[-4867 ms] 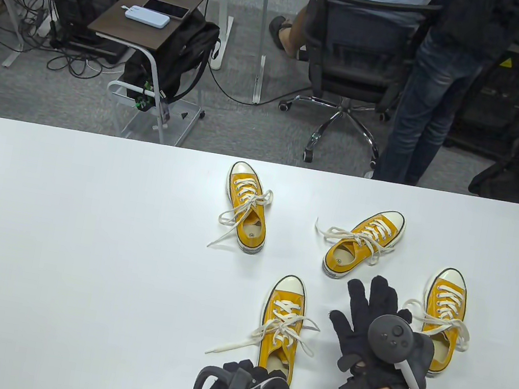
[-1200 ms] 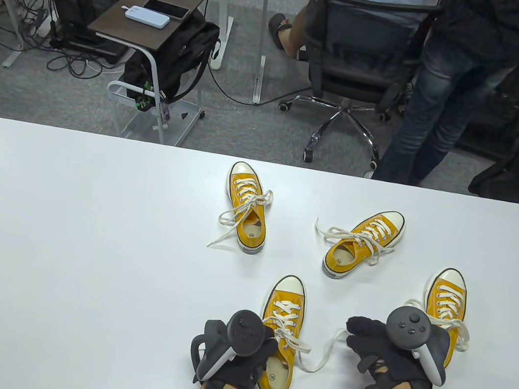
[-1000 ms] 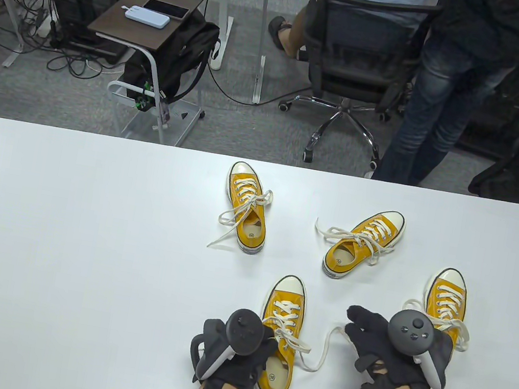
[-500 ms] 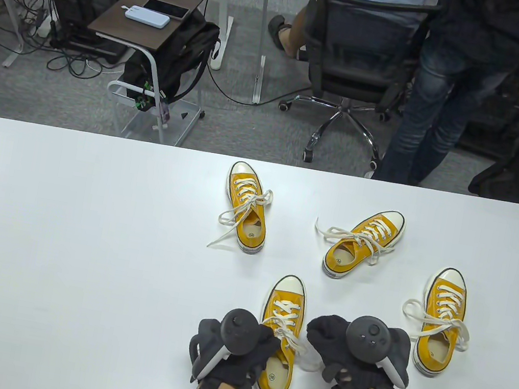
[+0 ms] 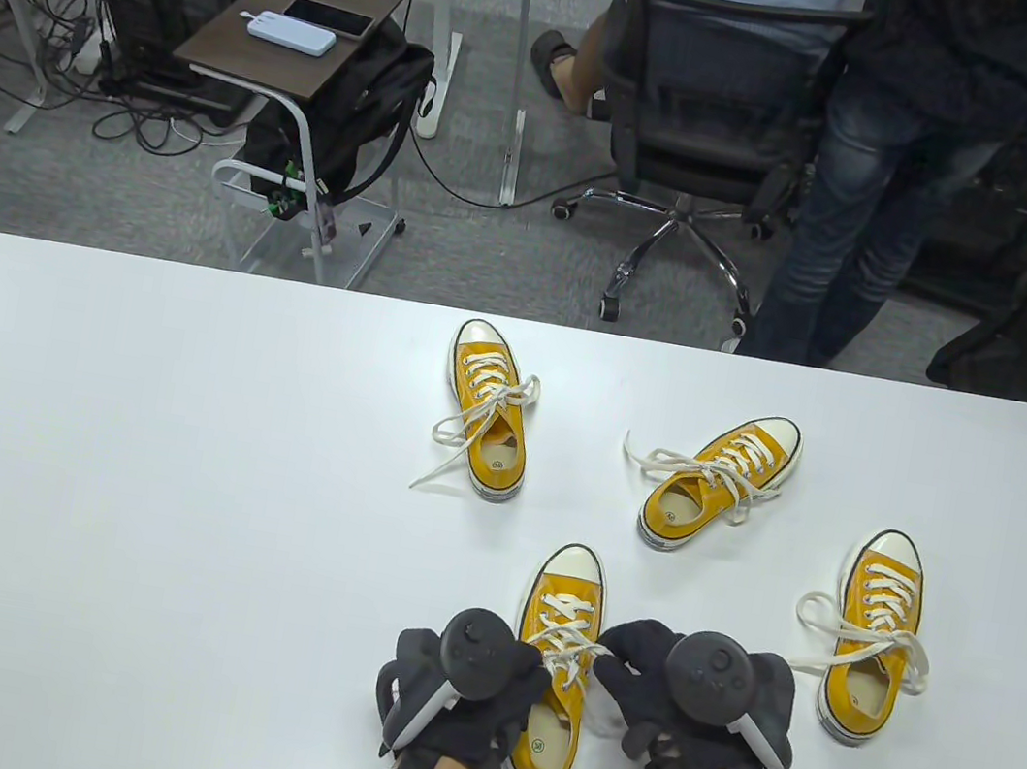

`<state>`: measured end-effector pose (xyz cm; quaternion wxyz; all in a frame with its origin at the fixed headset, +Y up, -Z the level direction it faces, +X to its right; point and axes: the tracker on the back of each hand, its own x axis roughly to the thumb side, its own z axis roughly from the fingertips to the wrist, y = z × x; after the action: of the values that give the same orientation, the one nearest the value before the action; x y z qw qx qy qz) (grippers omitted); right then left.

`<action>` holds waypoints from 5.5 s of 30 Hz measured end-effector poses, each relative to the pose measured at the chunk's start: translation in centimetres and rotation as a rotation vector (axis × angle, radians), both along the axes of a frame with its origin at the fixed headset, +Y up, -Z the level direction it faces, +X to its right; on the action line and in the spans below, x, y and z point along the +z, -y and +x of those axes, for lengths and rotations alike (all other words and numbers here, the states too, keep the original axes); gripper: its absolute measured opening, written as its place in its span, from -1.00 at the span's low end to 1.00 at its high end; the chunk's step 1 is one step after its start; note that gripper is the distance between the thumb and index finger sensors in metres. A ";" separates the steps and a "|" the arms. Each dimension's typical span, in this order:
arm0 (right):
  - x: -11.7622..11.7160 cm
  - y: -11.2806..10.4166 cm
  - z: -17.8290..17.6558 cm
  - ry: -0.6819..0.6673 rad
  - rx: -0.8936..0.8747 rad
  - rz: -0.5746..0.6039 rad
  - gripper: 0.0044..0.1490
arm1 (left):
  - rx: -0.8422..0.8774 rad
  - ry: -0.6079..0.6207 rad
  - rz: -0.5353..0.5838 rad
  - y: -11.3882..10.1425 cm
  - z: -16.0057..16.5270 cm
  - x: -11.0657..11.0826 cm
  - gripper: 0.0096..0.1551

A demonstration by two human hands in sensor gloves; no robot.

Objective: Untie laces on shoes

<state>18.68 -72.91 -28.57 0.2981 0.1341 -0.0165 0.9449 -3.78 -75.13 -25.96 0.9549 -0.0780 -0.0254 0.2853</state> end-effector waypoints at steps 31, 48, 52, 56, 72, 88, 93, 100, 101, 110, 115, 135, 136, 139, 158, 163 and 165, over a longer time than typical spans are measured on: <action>-0.2 -0.1 2.1 0.196 -0.009 0.050 -0.48 | 0.196 -0.020 0.061 0.2 0.2 -0.9 -0.59; 0.4 1.1 -2.3 0.003 0.047 -0.084 -0.54 | 0.209 -0.022 0.098 0.4 0.2 -0.8 -0.60; 0.3 1.2 -1.7 0.018 -0.015 -0.122 -0.56 | 0.222 -0.036 0.107 0.4 0.2 -0.6 -0.59; 0.2 1.5 -1.4 0.048 -0.067 -0.134 -0.58 | 0.220 -0.039 0.132 0.6 0.2 -0.5 -0.58; -0.2 2.3 -0.7 0.027 -0.171 -0.268 -0.55 | 0.180 -0.064 0.192 0.5 0.5 0.2 -0.58; -0.1 1.9 -1.1 0.049 -0.114 -0.251 -0.56 | 0.110 -0.071 0.228 0.3 0.8 0.3 -0.57; 0.0 1.5 -1.1 0.068 -0.102 -0.190 -0.49 | 0.109 -0.021 0.246 0.2 1.2 0.4 -0.59; 0.3 1.0 -1.7 0.027 0.020 -0.137 -0.54 | 0.157 -0.082 0.221 0.5 0.0 0.2 -0.59; 0.3 1.0 -1.8 0.016 0.038 -0.141 -0.57 | 0.162 -0.094 0.209 0.5 -0.2 0.2 -0.57; 0.2 1.1 -1.5 0.043 0.044 -0.145 -0.54 | 0.245 -0.145 0.173 0.5 -0.8 0.0 -0.51; 0.1 1.3 -1.5 0.042 0.057 -0.169 -0.50 | 0.241 -0.092 0.185 0.8 -0.5 0.0 -0.62; 0.3 1.2 -1.7 0.088 0.086 -0.061 -0.46 | 0.292 -0.141 0.210 0.7 -1.3 0.2 -0.62; 0.3 1.1 -1.5 0.100 0.072 -0.030 -0.50 | 0.296 -0.139 0.216 0.7 -1.3 0.2 -0.62; 0.3 1.0 -0.9 0.135 0.045 -0.018 -0.53 | 0.318 -0.182 0.197 0.9 -1.8 0.1 -0.61; 0.0 0.6 0.6 0.242 0.000 0.020 -0.50 | 0.383 -0.330 0.141 1.2 -3.9 -0.1 -0.57; -0.1 0.6 0.8 0.261 0.004 0.021 -0.49 | 0.370 -0.364 0.144 1.3 -4.5 -0.2 -0.62; -0.2 0.6 1.1 0.275 0.001 0.026 -0.50 | 0.367 -0.371 0.150 1.3 -4.6 -0.3 -0.61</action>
<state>19.76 -73.49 -28.72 0.2907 0.0075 -0.0695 0.9542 -8.35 -76.43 -26.21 0.8786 0.0527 0.1152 0.4604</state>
